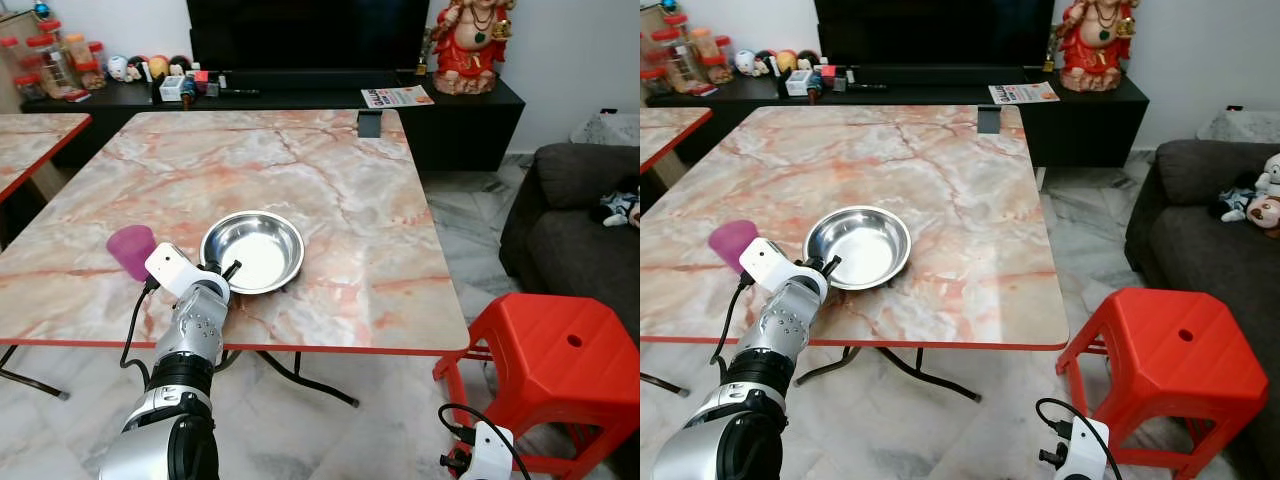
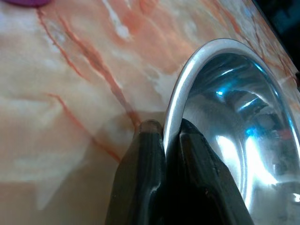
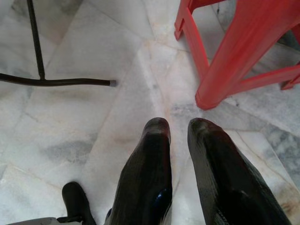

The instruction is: Setting the table

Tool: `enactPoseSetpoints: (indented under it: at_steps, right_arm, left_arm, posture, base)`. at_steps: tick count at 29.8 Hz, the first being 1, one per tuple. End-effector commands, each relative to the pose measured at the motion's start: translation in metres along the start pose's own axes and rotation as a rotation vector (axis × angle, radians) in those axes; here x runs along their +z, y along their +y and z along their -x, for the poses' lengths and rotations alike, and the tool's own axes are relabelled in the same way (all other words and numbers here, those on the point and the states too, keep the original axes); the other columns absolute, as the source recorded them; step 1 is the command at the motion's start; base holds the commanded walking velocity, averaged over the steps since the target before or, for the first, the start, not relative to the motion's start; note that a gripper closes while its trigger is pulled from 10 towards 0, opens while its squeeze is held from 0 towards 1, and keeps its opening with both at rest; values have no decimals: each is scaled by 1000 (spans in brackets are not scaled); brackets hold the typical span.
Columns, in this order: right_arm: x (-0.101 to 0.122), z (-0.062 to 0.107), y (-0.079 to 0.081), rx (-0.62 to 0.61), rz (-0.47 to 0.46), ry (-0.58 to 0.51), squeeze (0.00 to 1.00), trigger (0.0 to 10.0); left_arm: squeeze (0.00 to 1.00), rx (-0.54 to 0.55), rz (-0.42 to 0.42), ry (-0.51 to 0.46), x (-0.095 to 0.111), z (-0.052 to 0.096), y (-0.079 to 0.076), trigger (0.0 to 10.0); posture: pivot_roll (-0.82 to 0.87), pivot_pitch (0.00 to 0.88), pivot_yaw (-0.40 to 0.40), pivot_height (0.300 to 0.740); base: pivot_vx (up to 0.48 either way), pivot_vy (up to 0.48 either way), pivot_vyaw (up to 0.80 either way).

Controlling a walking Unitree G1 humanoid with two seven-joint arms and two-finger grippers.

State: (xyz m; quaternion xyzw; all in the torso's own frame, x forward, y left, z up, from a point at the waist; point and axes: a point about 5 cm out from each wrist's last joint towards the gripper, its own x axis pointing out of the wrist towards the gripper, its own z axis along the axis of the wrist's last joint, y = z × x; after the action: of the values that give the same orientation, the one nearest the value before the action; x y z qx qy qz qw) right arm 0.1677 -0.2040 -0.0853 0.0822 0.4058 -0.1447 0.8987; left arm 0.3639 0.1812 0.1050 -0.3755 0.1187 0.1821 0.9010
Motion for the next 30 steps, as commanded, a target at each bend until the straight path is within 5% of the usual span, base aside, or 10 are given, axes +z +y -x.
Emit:
enactPoseSetpoints:
  at_steps: [1,13,21,30]
  right_arm:
    - [-1,0,-1,-6,-7,5,0,10000]
    - [0,0,1,1,2,6,0,10000]
    - [0,0,1,3,2,10,0,10000]
    - [-1,0,1,3,-1,11,0,10000]
  left_arm:
    - [0,60,3,-34,10,1,12,10000]
    - [0,221,1,-77,17,12,42,10000]
    - [0,199,16,28,5,16,43,10000]
    - [0,242,1,37,5,22,45,10000]
  posture:
    - [-62,0,23,740]
    - [-48,0,16,740]
    - [-46,0,17,740]
    - [-45,0,19,740]
  base:
    - [0,0,0]
    - [0,0,0]
    - [0,0,0]
    - [0,0,0]
